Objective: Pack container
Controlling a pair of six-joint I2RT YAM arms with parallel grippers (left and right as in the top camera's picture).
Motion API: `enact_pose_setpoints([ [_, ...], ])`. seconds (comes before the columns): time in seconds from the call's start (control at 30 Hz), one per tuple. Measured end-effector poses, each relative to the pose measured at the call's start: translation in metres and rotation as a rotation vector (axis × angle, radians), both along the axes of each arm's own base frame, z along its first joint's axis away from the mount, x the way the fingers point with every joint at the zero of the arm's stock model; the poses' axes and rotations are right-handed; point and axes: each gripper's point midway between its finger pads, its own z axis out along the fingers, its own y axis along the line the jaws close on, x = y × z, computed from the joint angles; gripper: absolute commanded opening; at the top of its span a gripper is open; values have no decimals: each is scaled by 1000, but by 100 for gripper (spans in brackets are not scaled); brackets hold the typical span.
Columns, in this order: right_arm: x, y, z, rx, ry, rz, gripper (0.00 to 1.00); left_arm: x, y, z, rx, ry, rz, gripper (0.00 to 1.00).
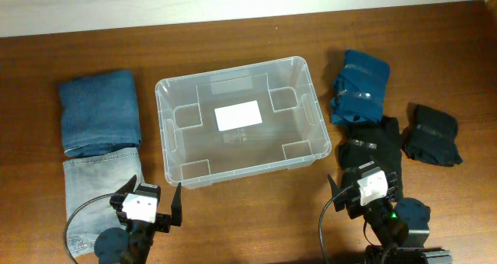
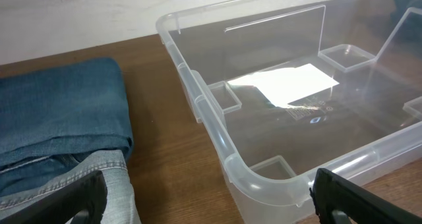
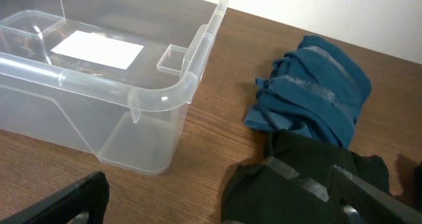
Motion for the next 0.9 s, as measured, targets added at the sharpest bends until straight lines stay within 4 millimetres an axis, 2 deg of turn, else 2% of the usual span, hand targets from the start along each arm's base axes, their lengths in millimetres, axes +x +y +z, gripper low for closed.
enact_pose_setpoints([
  [0.2, 0, 0, 0, 1, 2, 0, 98, 1, 1, -10, 1, 50, 5, 100],
  [0.9, 0, 0, 0, 0, 2, 0, 98, 1, 1, -10, 1, 50, 5, 100],
])
